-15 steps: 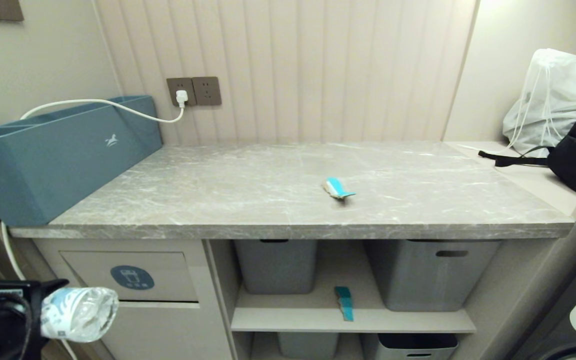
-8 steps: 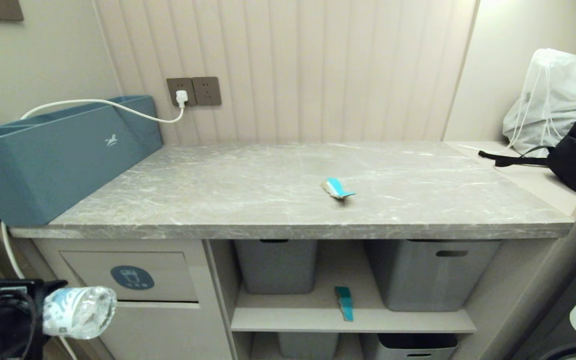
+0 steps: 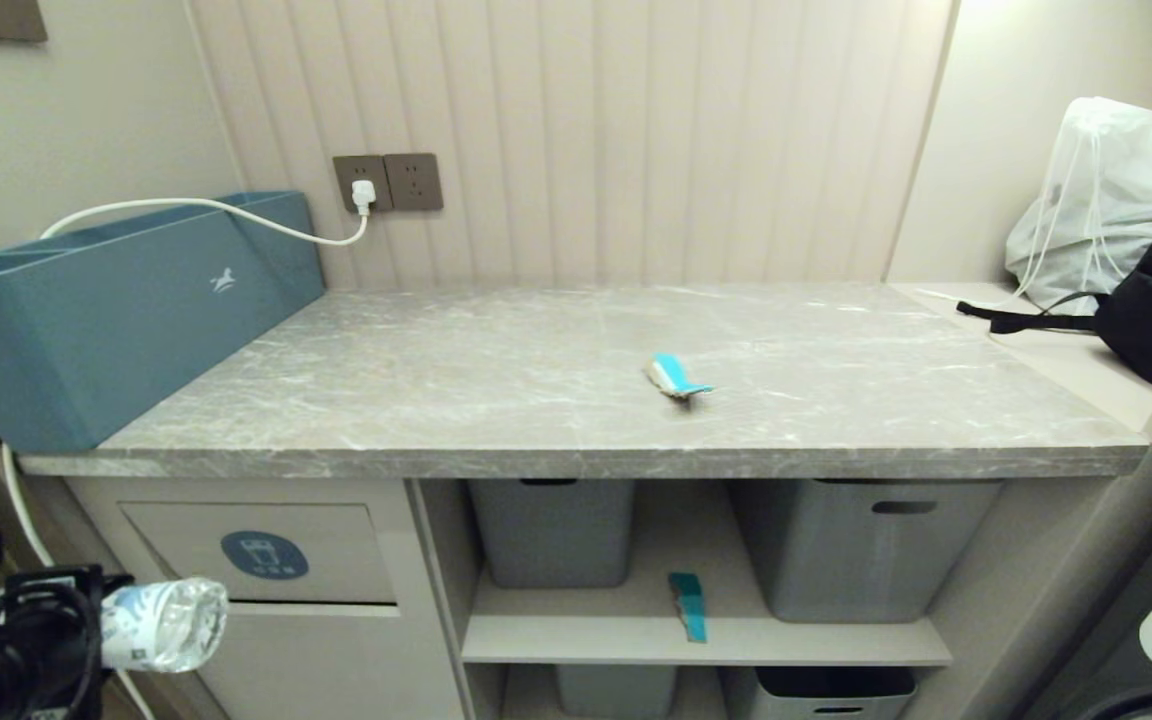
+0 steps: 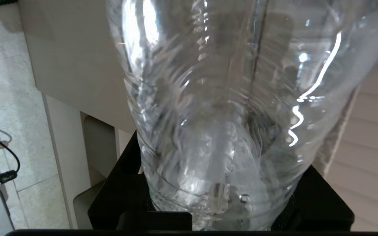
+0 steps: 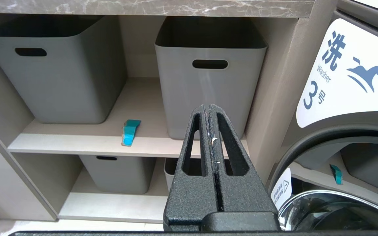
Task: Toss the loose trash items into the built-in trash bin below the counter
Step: Put the garbage in the trash can
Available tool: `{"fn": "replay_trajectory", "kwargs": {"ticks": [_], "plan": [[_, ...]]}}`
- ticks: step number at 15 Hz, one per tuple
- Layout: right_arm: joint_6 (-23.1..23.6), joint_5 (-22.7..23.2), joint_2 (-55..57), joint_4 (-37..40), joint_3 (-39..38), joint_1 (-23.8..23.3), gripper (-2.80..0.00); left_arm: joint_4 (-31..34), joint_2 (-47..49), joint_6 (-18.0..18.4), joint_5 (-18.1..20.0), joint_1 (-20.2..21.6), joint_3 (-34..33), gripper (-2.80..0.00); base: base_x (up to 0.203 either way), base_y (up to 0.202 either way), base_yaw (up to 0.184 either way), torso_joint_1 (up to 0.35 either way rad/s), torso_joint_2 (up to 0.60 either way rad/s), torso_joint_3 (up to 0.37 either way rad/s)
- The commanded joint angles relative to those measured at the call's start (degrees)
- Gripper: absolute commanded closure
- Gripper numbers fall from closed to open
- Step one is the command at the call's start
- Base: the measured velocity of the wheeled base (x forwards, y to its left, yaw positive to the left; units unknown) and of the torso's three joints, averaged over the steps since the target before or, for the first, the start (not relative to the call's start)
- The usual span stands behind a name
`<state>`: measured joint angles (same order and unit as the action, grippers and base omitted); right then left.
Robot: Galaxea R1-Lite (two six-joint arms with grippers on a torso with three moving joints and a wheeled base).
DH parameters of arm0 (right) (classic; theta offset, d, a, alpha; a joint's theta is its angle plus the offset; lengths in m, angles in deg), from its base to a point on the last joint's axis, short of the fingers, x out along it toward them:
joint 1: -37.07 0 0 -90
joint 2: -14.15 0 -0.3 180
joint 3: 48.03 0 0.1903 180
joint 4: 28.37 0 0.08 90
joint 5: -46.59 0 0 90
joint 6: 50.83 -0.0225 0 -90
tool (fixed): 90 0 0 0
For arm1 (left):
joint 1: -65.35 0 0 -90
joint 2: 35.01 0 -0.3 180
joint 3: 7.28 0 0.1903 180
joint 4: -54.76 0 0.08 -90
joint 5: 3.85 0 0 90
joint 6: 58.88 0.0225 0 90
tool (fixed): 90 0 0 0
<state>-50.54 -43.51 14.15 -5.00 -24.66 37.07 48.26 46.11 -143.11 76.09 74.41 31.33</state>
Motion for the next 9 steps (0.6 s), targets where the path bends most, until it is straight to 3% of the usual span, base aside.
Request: {"fn": "replay_trajectory", "kwargs": {"ticks": [1, 5, 9], "plan": [[-0.02, 0.01, 0.0, 0.0, 0.0, 0.0, 0.0, -1.6, 3.1, -0.43, -0.07, 0.08, -1.44, 0.0, 0.0, 0.0, 0.0, 0.0, 0.0, 0.0], [0.06, 0.01, 0.0, 0.0, 0.0, 0.0, 0.0, -6.08, 9.47, -0.4, 0.22, 0.19, -2.14, 0.0, 0.0, 0.0, 0.0, 0.0, 0.0, 0.0], [0.06, 0.01, 0.0, 0.0, 0.0, 0.0, 0.0, -15.25, 18.48, -0.31, 0.64, -0.01, -2.17, 0.0, 0.0, 0.0, 0.0, 0.0, 0.0, 0.0]]}}
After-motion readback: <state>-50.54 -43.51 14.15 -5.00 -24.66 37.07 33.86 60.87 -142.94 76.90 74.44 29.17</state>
